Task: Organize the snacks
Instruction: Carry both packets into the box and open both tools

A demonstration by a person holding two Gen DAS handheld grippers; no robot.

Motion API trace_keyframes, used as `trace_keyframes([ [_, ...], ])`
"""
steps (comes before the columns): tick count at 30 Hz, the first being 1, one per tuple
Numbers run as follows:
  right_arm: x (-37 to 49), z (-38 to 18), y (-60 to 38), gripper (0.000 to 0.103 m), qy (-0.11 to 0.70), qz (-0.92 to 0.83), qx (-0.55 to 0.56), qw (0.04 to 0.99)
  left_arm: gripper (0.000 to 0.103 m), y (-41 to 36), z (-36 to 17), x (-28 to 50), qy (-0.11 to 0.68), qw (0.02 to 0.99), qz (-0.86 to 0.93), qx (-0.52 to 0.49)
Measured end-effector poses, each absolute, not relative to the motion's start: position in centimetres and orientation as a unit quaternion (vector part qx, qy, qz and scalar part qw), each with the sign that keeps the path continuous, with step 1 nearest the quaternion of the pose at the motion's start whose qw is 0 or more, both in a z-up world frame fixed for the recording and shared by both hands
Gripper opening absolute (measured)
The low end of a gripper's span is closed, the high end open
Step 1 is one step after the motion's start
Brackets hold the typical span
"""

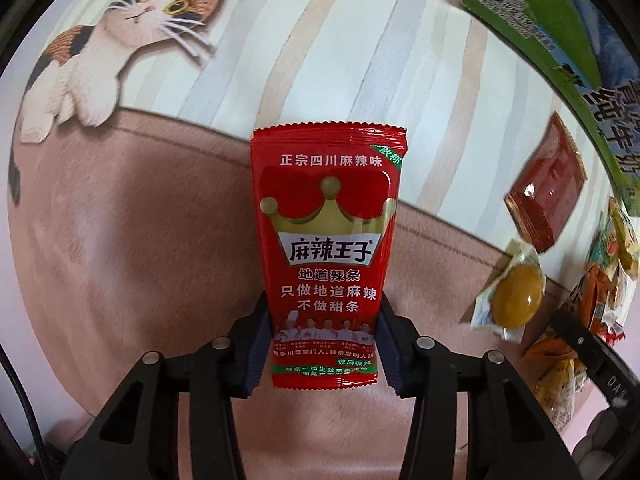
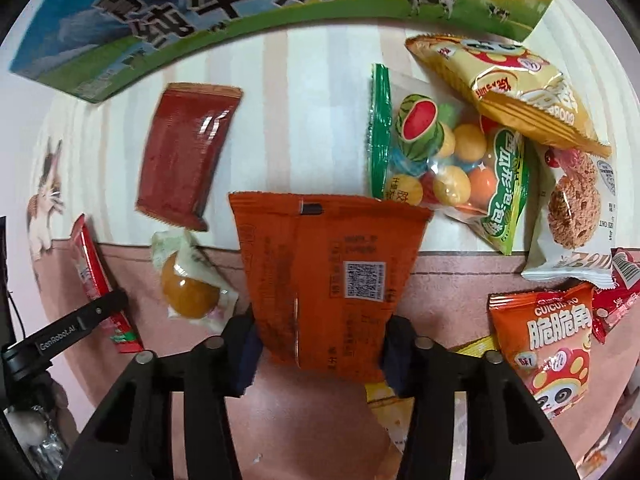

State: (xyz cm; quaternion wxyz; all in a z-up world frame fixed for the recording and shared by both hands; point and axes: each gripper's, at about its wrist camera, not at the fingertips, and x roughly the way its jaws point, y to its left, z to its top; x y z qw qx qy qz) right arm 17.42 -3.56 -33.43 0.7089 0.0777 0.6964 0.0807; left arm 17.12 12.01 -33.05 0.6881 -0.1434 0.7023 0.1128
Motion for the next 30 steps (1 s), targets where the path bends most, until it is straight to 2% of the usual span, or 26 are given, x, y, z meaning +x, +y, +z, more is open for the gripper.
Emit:
trace_keyframes([
  [7,16.2,-30.1,-6.0,0.049,0.681,0.121,0.115,0.713,0.044,10.1,-29.4,15.9,0.690,0.705,0.080,-0.142],
  [12,16.6,-25.8,-7.5,0.049,0.655,0.167,0.138,0.724,0.044,7.5,-23.0,17.5,0.652,0.744,0.036,-0.141],
  [16,19.6,-20.0,-9.9,0.049,0.624,0.199,0.149,0.741,0.044,4.9,-16.8,21.3,0.615,0.777,-0.009,-0.130],
  [20,23.3,-15.3,-11.5,0.049,0.591,0.212,0.154,0.763,0.044,3.6,-12.8,27.1,0.595,0.797,-0.038,-0.095],
  [24,29.1,-12.7,-14.2,0.049,0.565,0.185,0.131,0.793,0.044,3.3,-12.0,33.6,0.590,0.806,-0.026,-0.037],
  [30,37.3,-14.8,-16.0,0.049,0.576,0.144,0.111,0.797,0.045,3.9,-14.3,42.9,0.619,0.785,0.005,0.012],
])
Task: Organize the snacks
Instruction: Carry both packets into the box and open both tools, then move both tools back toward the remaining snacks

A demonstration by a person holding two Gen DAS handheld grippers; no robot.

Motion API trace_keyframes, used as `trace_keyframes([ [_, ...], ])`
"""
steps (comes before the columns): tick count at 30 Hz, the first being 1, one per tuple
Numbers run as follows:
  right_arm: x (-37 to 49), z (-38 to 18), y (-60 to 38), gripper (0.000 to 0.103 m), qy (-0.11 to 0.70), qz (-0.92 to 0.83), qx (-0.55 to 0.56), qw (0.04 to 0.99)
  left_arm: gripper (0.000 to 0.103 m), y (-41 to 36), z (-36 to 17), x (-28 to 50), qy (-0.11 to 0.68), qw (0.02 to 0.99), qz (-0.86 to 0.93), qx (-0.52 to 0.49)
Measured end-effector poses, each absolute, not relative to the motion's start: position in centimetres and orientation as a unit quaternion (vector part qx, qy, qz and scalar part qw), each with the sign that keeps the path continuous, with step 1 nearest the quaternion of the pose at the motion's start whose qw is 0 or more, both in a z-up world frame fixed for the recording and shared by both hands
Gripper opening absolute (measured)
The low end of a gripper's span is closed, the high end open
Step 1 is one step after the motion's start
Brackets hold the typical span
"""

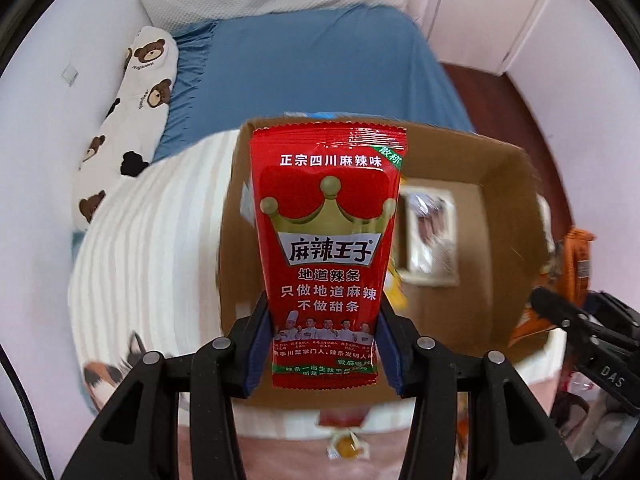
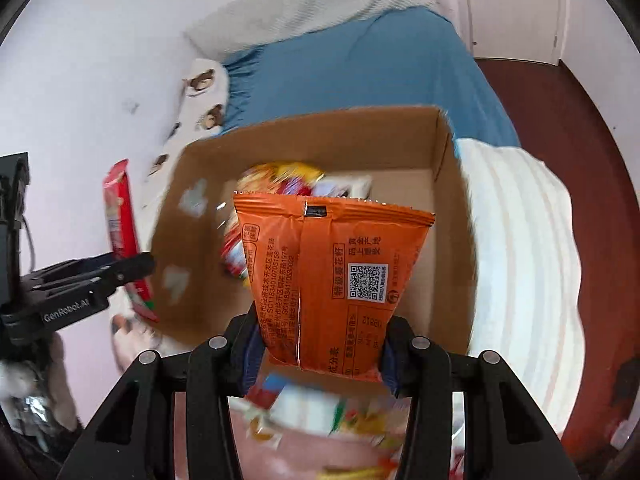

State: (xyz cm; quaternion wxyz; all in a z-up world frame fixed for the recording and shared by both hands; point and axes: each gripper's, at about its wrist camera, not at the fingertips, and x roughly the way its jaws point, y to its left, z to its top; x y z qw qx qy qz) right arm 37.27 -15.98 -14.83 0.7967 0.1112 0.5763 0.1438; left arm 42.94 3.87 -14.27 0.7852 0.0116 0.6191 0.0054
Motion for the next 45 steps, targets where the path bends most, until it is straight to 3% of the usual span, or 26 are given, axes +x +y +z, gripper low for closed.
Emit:
trace_keyframes([
  [7,44.9,-19.0,-16.4,0.051,0.610,0.108,0.086,0.780,0.047,4.6,-18.3,49.6,0.658,0.751,0.041,0.037],
  [9,46.5,-20.7,-16.3,0.060,0.624,0.096,0.083,0.771,0.053,5.1,-20.1,50.9,0.673,0.737,0.040,0.040],
  [11,47.7,-21.9,-16.1,0.084,0.632,0.083,0.066,0.768,0.054,5.6,-20.9,51.5,0.677,0.733,0.050,0.033],
  [15,48.3,-23.1,-16.0,0.089,0.635,0.085,0.073,0.764,0.059,6.3,-21.3,51.8,0.669,0.742,0.045,0.003],
  [16,48.3,-23.2,-16.0,0.096,0.634,0.089,0.075,0.764,0.060,6.3,-21.3,51.7,0.664,0.747,0.044,0.002],
  [17,48.3,-23.3,-16.0,0.098,0.635,0.086,0.073,0.764,0.072,6.3,-21.4,51.5,0.661,0.750,0.042,0.002],
  [18,48.2,-23.3,-16.0,0.098,0.635,0.085,0.071,0.765,0.087,6.4,-21.7,51.7,0.660,0.750,0.038,0.002],
  [19,48.1,-23.3,-16.0,0.098,0.634,0.087,0.069,0.765,0.090,6.3,-21.7,51.5,0.659,0.752,0.034,0.001],
  [26,46.5,-21.9,-15.4,0.099,0.619,0.078,0.053,0.779,0.096,5.5,-20.1,49.2,0.628,0.778,0.018,-0.023],
  [45,33.4,-13.3,-15.5,0.099,0.529,0.067,0.069,0.843,0.096,2.8,-12.0,34.8,0.517,0.856,-0.012,-0.008],
])
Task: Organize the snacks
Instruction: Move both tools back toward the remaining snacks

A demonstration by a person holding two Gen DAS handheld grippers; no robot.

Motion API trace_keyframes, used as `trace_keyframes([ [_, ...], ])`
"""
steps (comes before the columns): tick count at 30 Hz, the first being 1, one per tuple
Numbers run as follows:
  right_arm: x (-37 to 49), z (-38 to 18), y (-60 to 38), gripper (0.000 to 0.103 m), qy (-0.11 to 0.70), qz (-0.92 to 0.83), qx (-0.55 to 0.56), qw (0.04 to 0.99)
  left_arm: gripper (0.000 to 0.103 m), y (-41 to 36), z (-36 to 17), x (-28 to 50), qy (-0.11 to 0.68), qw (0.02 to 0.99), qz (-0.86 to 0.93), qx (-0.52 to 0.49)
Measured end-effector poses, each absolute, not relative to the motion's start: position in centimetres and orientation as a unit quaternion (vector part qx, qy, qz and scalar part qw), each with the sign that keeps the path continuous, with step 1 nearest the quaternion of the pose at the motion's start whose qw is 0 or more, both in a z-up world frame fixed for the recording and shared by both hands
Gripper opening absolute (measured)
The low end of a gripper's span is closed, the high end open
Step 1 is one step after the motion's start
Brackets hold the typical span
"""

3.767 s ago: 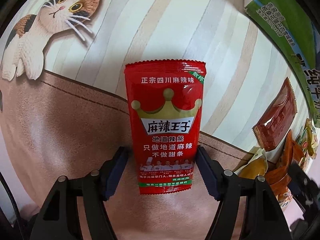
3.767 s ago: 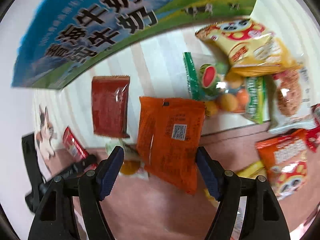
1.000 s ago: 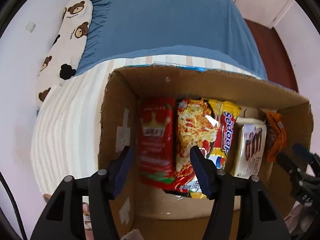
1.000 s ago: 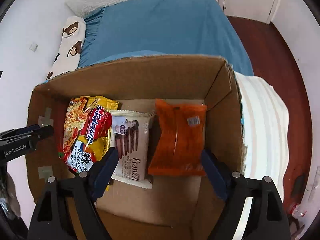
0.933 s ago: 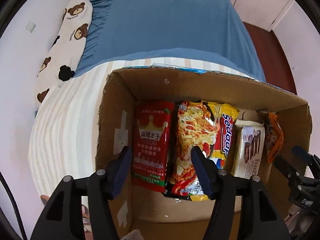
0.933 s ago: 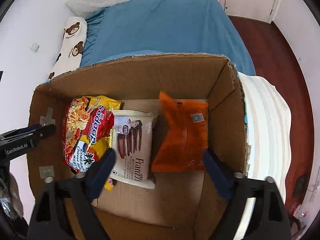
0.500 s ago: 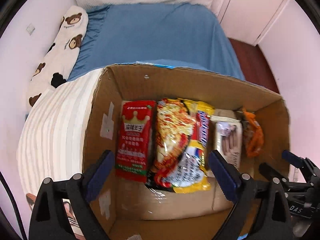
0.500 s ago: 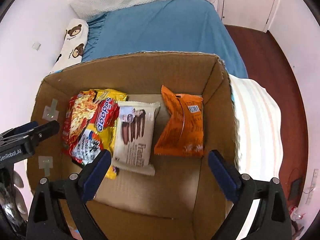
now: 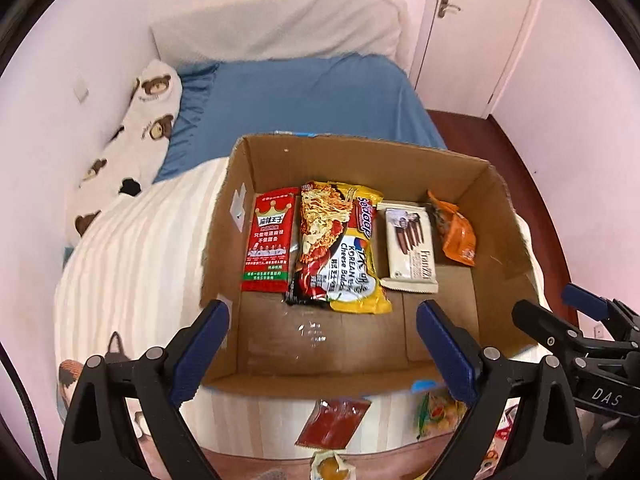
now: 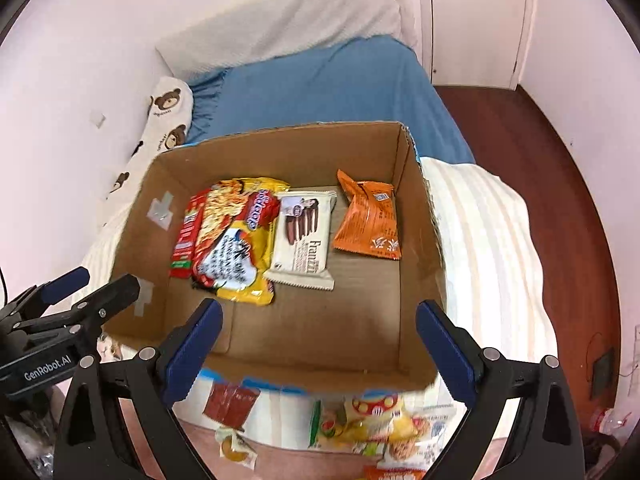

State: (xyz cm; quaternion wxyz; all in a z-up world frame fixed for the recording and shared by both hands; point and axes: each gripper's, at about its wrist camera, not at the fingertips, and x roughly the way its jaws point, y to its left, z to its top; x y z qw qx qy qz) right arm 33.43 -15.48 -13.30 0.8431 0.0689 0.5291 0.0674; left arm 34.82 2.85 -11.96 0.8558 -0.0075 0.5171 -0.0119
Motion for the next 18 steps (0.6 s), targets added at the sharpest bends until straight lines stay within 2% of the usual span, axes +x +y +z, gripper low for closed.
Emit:
trace_keyframes([
  [12,26.1,-8.5,-15.7,0.099,0.470,0.072,0.075,0.876,0.096,2.2,-7.2,27.9,0.470,0.882,-0.026,0.000],
  [18,23.6,-9.2,-17.3,0.099,0.479,0.074,0.100,0.869,0.096,3.3,-7.9,25.5,0.486,0.873,-0.031,-0.031],
])
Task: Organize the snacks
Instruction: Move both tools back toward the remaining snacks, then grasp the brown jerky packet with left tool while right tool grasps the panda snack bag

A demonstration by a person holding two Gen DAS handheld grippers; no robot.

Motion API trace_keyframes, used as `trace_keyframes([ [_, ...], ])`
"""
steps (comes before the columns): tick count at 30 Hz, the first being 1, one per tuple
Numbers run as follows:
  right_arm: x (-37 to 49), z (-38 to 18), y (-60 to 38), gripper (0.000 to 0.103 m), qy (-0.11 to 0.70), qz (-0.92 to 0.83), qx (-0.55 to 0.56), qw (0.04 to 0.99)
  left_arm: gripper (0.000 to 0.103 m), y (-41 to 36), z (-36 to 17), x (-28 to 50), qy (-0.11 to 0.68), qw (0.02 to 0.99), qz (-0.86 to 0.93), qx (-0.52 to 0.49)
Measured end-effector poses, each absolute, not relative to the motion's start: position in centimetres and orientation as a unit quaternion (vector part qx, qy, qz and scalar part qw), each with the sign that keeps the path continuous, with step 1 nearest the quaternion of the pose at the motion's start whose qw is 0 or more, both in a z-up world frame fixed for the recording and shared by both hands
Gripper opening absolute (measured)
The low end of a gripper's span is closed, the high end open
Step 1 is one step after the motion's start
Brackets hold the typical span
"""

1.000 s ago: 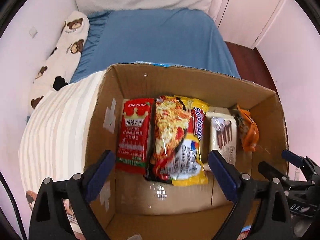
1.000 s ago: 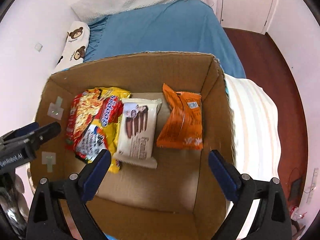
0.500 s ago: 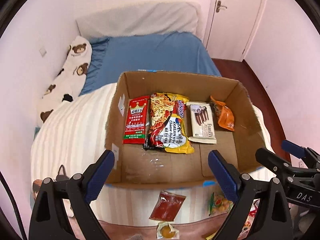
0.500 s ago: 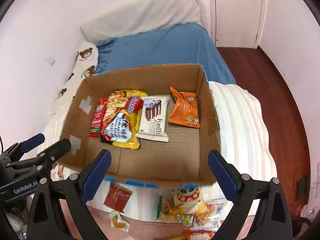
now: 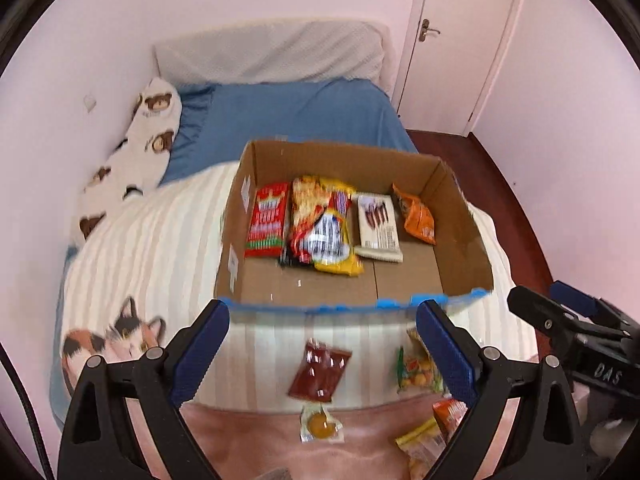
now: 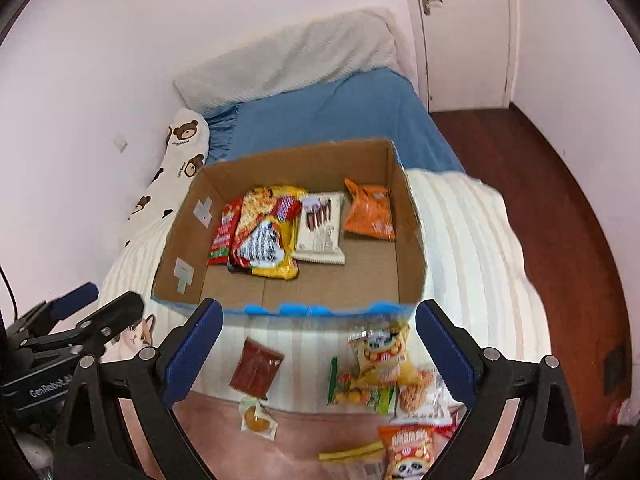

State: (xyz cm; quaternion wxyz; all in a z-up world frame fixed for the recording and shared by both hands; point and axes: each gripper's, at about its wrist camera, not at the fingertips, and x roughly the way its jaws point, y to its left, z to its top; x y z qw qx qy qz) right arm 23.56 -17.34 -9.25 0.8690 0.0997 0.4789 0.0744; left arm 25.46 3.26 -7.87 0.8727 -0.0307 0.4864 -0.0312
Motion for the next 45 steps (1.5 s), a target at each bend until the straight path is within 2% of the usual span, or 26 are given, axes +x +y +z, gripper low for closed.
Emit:
trace_keyframes([
  [10,21.3,-20.3,-22.8,0.099,0.590,0.040,0.192,0.783,0.096,5.6,-19.0,23.5,0.600,0.798,0.010,-0.048],
  [20,15.5,-29.5,-25.3,0.097,0.680,0.002,0.151,0.717,0.096,3.9,-26.3,20.6,0.669,0.743,0.010,-0.014],
  [21,15.1,-30.5,-25.0,0.095,0.688,0.003,0.141,0.712,0.096,3.7,-26.8,20.7,0.672,0.740,0.008,-0.009],
  [24,14.5,-32.9,-23.7,0.083,0.705,0.009,0.105,0.701,0.096,3.0,-27.7,21.2,0.675,0.738,0.006,0.011],
  [26,14.4,-34.1,-23.2,0.071,0.712,0.006,0.098,0.695,0.096,2.2,-28.3,22.0,0.673,0.740,0.004,0.025],
  [32,13.4,-35.9,-23.4,0.060,0.710,-0.009,0.095,0.698,0.096,-0.4,-30.3,25.8,0.669,0.740,-0.022,0.065],
  [34,13.1,-36.0,-23.6,0.059,0.708,-0.010,0.102,0.698,0.086,-1.1,-30.9,26.6,0.667,0.742,-0.034,0.067],
  [35,13.1,-36.0,-23.8,0.059,0.708,-0.011,0.106,0.698,0.070,-1.5,-31.5,27.0,0.668,0.740,-0.034,0.072],
  [36,13.3,-35.7,-24.3,0.059,0.708,-0.013,0.107,0.698,0.060,-1.7,-31.8,27.1,0.670,0.738,-0.034,0.075],
  [39,13.2,-35.5,-24.6,0.059,0.706,-0.018,0.116,0.698,0.055,-1.5,-31.9,26.8,0.670,0.739,-0.031,0.067],
  [42,12.6,-34.9,-26.1,0.058,0.701,-0.024,0.146,0.698,0.054,0.5,-32.0,25.6,0.679,0.732,-0.015,0.044],
  [45,11.5,-35.5,-27.9,0.058,0.698,-0.027,0.228,0.678,0.054,2.6,-32.6,23.3,0.698,0.716,0.000,0.013],
])
